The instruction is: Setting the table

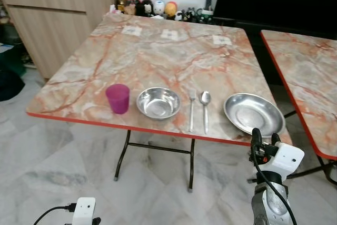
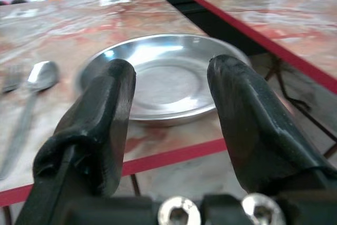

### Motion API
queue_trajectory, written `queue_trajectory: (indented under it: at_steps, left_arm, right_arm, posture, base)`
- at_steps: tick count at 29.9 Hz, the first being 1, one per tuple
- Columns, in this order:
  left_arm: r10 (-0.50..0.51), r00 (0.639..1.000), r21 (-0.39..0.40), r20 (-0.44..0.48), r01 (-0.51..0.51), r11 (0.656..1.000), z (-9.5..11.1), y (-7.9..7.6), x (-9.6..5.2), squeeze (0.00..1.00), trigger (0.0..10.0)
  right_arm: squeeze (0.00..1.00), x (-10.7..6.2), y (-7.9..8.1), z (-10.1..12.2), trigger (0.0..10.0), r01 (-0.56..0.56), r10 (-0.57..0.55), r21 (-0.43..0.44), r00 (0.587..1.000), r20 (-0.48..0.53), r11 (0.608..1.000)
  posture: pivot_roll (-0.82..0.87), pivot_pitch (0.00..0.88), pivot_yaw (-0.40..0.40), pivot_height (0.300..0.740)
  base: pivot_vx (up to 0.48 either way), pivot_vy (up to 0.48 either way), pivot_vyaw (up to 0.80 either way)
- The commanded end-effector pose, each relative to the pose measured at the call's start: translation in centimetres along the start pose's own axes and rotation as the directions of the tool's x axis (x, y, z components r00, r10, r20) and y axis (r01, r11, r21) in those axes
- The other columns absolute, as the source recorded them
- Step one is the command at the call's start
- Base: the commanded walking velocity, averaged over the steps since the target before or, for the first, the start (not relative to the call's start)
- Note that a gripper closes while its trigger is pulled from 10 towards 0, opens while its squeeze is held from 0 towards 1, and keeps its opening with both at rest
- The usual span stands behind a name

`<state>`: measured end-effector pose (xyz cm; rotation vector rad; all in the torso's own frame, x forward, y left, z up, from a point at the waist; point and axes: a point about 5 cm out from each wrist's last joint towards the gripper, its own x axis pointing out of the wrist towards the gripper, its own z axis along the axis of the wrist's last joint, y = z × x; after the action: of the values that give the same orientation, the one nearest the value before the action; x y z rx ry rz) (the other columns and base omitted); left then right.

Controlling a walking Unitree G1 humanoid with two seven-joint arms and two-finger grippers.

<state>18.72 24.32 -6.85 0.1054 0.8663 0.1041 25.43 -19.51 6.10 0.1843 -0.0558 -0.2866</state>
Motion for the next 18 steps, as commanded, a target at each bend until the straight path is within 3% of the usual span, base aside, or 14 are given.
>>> queue_trajectory:
  at_steps: [1, 8, 18]
  left_arm:
    - [-0.007, 1.000, 0.009, -0.015, 0.007, 1.000, -0.45, -0.18, -0.08, 0.00, 10.0]
    - [-0.006, 1.000, 0.001, -0.017, 0.006, 1.000, -0.43, -0.19, -0.06, 0.00, 10.0]
    - [-0.011, 1.000, -0.006, -0.014, 0.011, 1.000, -0.32, -0.26, -0.03, 0.00, 10.0]
  right_arm:
    - [0.00, 0.27, 0.43, 0.44, 10.0, -0.008, 0.008, 0.011, 1.000, 0.010, 1.000]
    - [0.00, 0.33, 0.41, 0.51, 10.0, -0.008, 0.008, 0.008, 1.000, -0.003, 1.000]
    - [0.00, 0.64, 0.52, 0.70, 10.0, -0.005, 0.005, 0.015, 1.000, -0.005, 1.000]
  posture:
    - [0.15, 0.000, -0.118, 0.740]
    - [0.15, 0.000, -0.118, 0.740]
    - [0.15, 0.000, -0.121, 0.740]
  base:
    - [0.000, -0.352, 0.00]
    - [0.000, -0.365, 0.00]
    - [0.000, 0.000, 0.00]
